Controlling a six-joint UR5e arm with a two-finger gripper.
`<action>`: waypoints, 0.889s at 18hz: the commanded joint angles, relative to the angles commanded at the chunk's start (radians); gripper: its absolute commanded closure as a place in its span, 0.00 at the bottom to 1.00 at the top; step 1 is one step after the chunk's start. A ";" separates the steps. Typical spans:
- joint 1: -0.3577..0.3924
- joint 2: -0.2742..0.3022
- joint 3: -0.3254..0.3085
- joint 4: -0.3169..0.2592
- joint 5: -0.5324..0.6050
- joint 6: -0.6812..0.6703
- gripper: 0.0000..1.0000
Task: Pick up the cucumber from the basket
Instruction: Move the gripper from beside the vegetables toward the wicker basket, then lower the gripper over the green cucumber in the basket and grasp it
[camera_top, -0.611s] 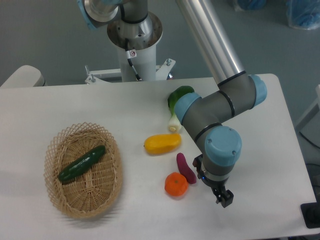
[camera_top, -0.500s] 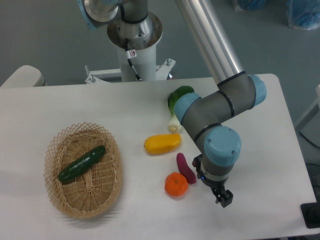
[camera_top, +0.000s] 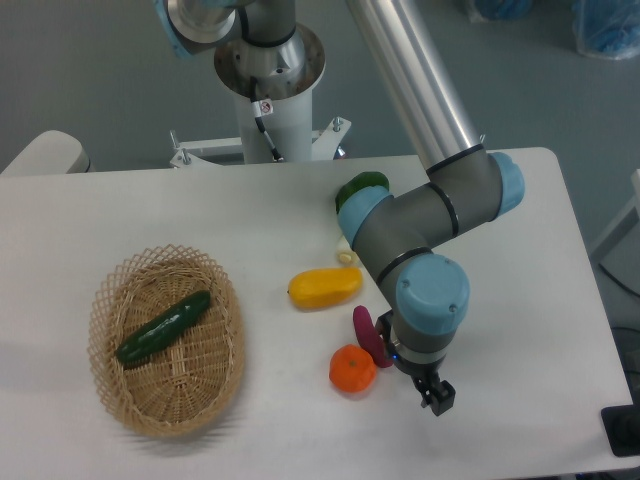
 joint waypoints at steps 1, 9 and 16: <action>-0.009 0.005 -0.006 -0.002 0.002 -0.009 0.00; -0.112 0.129 -0.166 0.000 -0.017 -0.139 0.00; -0.218 0.241 -0.264 -0.002 -0.064 -0.278 0.00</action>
